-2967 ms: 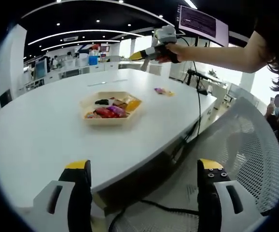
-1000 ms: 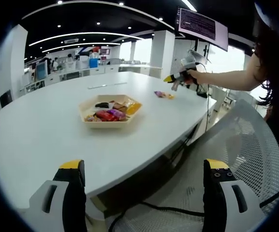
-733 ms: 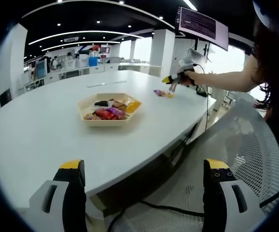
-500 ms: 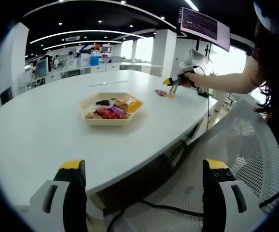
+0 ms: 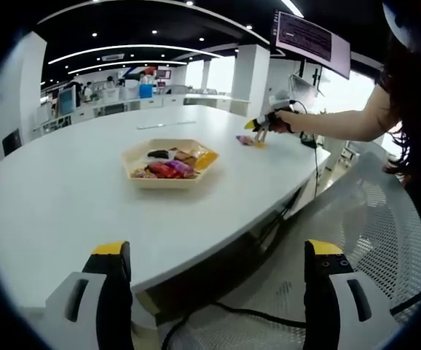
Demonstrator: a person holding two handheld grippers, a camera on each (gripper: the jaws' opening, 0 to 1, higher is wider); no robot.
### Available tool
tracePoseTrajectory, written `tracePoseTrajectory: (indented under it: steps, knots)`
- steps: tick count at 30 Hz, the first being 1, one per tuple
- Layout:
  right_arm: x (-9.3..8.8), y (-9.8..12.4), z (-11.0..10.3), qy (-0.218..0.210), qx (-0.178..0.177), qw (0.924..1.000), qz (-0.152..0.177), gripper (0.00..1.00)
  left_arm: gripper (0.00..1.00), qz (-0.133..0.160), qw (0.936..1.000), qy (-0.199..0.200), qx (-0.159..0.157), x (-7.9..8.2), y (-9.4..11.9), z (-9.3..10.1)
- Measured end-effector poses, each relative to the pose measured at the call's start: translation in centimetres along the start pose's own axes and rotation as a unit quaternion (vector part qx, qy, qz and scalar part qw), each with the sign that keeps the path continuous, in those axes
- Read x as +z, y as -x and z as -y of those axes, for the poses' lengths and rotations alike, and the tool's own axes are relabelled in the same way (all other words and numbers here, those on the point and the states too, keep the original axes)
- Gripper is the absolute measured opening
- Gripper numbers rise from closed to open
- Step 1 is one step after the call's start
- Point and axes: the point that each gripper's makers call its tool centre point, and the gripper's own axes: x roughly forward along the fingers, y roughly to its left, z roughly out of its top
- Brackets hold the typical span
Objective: Place the target food into the container with the food tongs after gripping and lifting it, then release it inside without dropping or visibly crushing the food.
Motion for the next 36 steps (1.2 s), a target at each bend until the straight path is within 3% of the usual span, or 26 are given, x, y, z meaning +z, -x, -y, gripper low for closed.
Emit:
tracePoseTrajectory:
  steps: [4,9,26,36]
  knots:
    - [-0.2,-0.5,-0.4,0.051,-0.012,0.9983,-0.025,0.31,0.95,-0.003,1.0,0.001,0.0,-0.1,0.0,0.0]
    - [-0.5,-1.0,-1.3,0.157,-0.034,0.9861,-0.043,0.25,0.95,-0.004,1.0,0.003,0.0,-0.1,0.0,0.0]
    - [0.3,-1.4,-0.5,0.152,-0.021,0.9878,-0.026,0.19,0.93,-0.009,1.0,0.001,-0.002,-0.3,0.0,0.1]
    - [1.6,0.8,0.1,0.145,-0.028,0.9887,-0.022,0.18,0.97,-0.007,0.9999,-0.004,-0.01,-0.1,-0.1,0.3]
